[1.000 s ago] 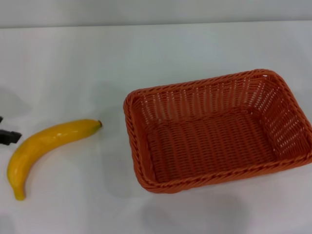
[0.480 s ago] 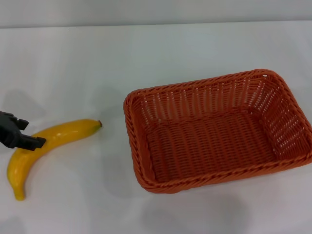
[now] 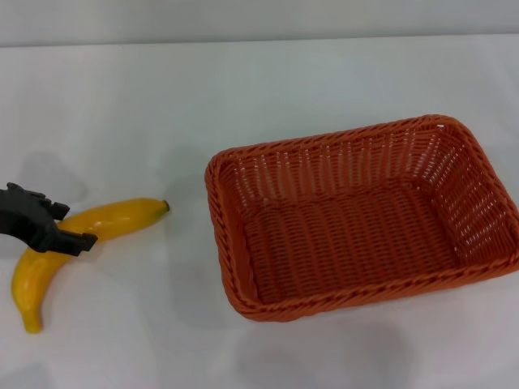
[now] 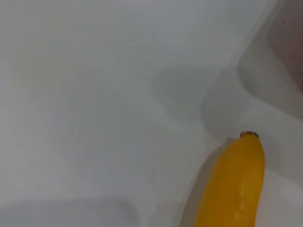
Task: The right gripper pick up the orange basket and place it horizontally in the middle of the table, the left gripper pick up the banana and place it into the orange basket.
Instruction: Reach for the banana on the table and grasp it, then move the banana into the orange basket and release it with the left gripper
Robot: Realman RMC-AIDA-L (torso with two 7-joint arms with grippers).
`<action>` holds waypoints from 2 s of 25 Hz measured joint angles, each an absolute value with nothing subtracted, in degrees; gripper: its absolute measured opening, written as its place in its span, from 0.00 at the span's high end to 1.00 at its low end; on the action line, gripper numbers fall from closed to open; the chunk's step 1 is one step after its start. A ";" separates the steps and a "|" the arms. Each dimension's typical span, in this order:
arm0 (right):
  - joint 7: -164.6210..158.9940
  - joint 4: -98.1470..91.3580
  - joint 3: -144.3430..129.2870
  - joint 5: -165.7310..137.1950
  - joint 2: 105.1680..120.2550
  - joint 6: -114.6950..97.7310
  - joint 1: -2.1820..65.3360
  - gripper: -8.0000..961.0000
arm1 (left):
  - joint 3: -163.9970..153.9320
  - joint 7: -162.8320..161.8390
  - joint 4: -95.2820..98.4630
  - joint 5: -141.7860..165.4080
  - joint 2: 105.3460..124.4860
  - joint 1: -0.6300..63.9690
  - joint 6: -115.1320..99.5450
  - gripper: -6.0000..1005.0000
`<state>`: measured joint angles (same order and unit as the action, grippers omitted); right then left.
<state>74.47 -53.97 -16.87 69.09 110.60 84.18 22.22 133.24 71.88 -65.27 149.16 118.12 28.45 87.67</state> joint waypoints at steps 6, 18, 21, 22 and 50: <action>74.44 -53.68 -16.87 69.09 110.47 83.70 22.21 0.23 | 133.24 71.86 -64.33 149.67 118.34 28.56 87.03 0.27; 74.45 -53.32 -16.87 69.08 110.08 83.48 21.84 0.23 | 133.66 71.53 -63.44 149.04 118.28 28.50 86.66 0.48; 74.48 -53.32 -16.87 69.08 109.92 83.50 21.56 0.23 | 133.86 70.33 -65.92 147.85 117.95 28.07 87.34 0.49; 74.48 -53.32 -16.87 69.08 109.85 83.53 21.48 0.23 | 133.87 69.59 -67.73 147.74 117.86 27.80 87.91 0.49; 76.46 -53.35 -17.67 71.40 110.08 84.89 21.68 0.23 | 114.92 45.64 -74.76 133.65 118.91 50.57 94.80 0.49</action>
<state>76.46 -53.35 -17.67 71.40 110.08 84.89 21.68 114.92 45.64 -74.76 133.65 118.91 50.57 94.80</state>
